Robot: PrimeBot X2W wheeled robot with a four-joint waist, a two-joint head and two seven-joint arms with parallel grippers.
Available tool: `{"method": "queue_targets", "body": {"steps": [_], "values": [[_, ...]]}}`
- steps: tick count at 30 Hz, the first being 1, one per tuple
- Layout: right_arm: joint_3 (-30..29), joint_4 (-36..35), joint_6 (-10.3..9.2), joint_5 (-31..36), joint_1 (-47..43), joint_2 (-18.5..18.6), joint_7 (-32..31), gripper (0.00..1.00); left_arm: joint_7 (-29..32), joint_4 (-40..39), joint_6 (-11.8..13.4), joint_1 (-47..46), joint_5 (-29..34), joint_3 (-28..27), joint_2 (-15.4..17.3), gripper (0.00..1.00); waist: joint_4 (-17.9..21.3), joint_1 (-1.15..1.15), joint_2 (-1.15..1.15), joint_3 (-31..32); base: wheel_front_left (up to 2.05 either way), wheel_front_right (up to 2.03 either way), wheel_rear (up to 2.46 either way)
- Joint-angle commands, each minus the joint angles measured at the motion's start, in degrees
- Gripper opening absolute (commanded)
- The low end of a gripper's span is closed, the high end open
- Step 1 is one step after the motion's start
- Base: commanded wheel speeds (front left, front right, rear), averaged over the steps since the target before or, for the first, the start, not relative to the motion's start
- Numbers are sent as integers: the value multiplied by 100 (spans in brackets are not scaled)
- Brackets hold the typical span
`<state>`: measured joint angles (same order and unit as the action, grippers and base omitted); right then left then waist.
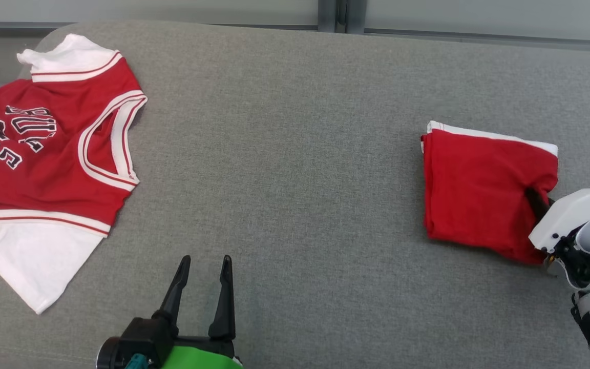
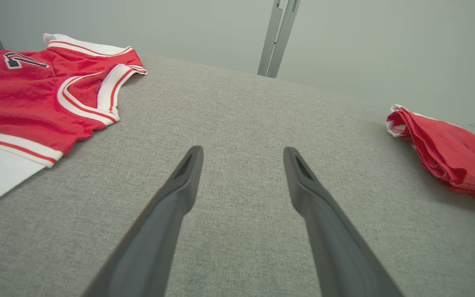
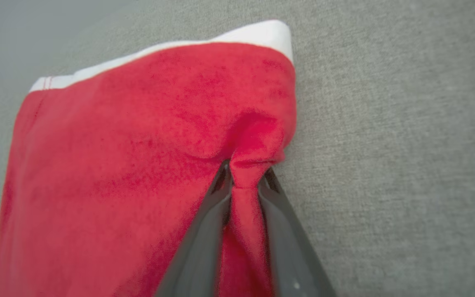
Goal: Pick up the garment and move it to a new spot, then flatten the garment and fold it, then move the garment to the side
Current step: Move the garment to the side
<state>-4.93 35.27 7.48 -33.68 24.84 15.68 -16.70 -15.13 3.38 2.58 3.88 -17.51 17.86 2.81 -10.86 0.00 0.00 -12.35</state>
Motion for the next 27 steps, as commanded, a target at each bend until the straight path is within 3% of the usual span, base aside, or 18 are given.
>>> {"method": "queue_targets", "body": {"steps": [1, 7, 11, 16, 22, 23, 25, 27], "values": [[-50, -50, 1, -74, 216, 112, 47, 0, -2, -66, 15, -125, 48, -66, 16, 100, 419, 0, 0, -348, 0, 0, 0], [-469, -27, -1, 100, 639, 734, 118, 0, -2, -153, -142, -513, 313, -153, 16, 100, 1157, 0, 0, -1129, 0, 0, 0], [-798, 211, 1, 428, 1008, 1121, 263, 0, -2, -225, -294, -776, 570, -185, 19, 100, 1411, 0, 0, -1668, 0, 0, 0], [-1064, 607, 0, 977, 1614, 1597, 375, 0, -2, -295, -368, -941, 715, -209, 20, 100, 1368, 0, 0, -2068, 0, 0, 0], [-1127, 1060, 0, 1971, 2268, 2284, 535, 0, -2, -323, -349, -849, 758, -259, 22, 100, 1050, 0, 0, -2209, 0, 0, 0], [-1133, 1168, 0, 2140, 2393, 2360, 590, 21, -2, -313, -331, -799, 736, -291, 23, 100, 1007, 0, 0, -2204, 0, 0, 0], [-1157, 1325, 0, 2522, 2592, 2475, 748, 100, -2, -292, -320, -754, 712, -331, 20, 100, 949, 0, 0, -2185, 0, 0, 0], [-1150, 1411, 0, 2883, 2737, 2506, 916, 100, 3, -297, -291, -734, 640, -347, 19, 100, 922, 0, 0, -2146, 0, 0, 0]]}}
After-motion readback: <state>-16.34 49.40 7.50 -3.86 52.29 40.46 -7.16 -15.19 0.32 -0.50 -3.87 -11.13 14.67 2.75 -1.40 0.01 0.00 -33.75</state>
